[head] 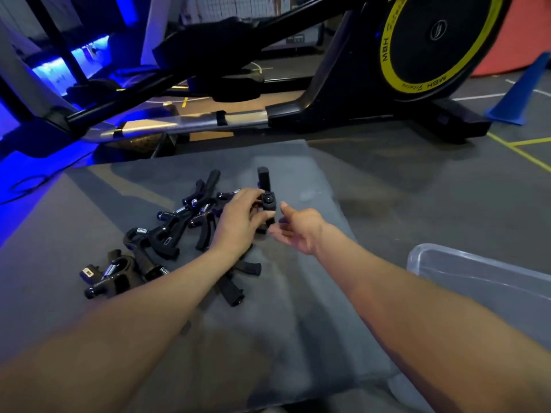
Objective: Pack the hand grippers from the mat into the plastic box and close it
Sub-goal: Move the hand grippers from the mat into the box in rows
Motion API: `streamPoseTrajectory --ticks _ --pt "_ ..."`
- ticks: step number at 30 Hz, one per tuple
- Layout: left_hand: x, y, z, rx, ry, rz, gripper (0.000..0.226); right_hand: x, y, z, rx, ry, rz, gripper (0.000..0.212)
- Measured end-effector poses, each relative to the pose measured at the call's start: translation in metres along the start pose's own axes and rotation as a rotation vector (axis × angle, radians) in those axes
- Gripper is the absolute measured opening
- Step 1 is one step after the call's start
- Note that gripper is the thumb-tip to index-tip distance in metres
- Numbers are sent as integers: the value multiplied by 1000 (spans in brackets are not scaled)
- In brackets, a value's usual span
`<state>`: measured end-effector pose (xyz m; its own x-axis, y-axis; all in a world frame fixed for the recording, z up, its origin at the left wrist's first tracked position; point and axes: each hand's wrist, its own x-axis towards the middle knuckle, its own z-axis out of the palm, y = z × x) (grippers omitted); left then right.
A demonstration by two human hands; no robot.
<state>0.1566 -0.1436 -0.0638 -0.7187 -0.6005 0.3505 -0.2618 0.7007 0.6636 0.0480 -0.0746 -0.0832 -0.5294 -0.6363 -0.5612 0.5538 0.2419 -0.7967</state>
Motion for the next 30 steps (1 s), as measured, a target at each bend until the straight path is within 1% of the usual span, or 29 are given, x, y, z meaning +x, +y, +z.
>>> streamPoseTrajectory --ticks 3,4,6,8,9,11,14,16,17,20,22,24,27,29,30 --pt "-2 19 18 -109 -67 27 30 -6 -11 -14 147 15 9 32" --pt "-2 23 23 -142 -86 22 30 -7 -14 -21 177 36 12 28" --pt "-1 31 30 -165 -122 7 32 -10 -22 -35 175 73 7 12" --pt "-2 36 35 -145 -172 3 34 -14 -29 -48 141 133 0 12" --pt "-3 37 36 -128 -197 11 37 -13 -31 -54 122 180 -18 8" --pt "-4 42 37 -82 -214 59 43 -11 -33 -68 63 286 -51 13" --pt "0 51 37 -36 -126 65 43 -13 -32 -88 -53 432 -94 23" --pt "4 59 40 -16 -74 -3 34 -20 -33 -97 -158 497 -132 28" --pt "5 63 44 -9 -80 -54 31 -22 -33 -101 -225 515 -158 29" --pt "6 68 61 -16 -183 -255 39 -31 -31 -111 -489 522 -261 32" --pt "5 73 72 -28 -247 -338 41 -39 -30 -117 -608 490 -331 37" --pt "4 82 82 -63 -301 -379 34 -49 -29 -124 -687 474 -392 41" --pt "2 96 98 -179 -371 -463 23 -66 -30 -138 -751 499 -444 55" --pt "-2 107 110 -217 -416 -485 12 -77 -31 -150 -754 525 -465 51" --pt "-4 114 117 -215 -442 -472 14 -82 -30 -158 -760 543 -469 47"
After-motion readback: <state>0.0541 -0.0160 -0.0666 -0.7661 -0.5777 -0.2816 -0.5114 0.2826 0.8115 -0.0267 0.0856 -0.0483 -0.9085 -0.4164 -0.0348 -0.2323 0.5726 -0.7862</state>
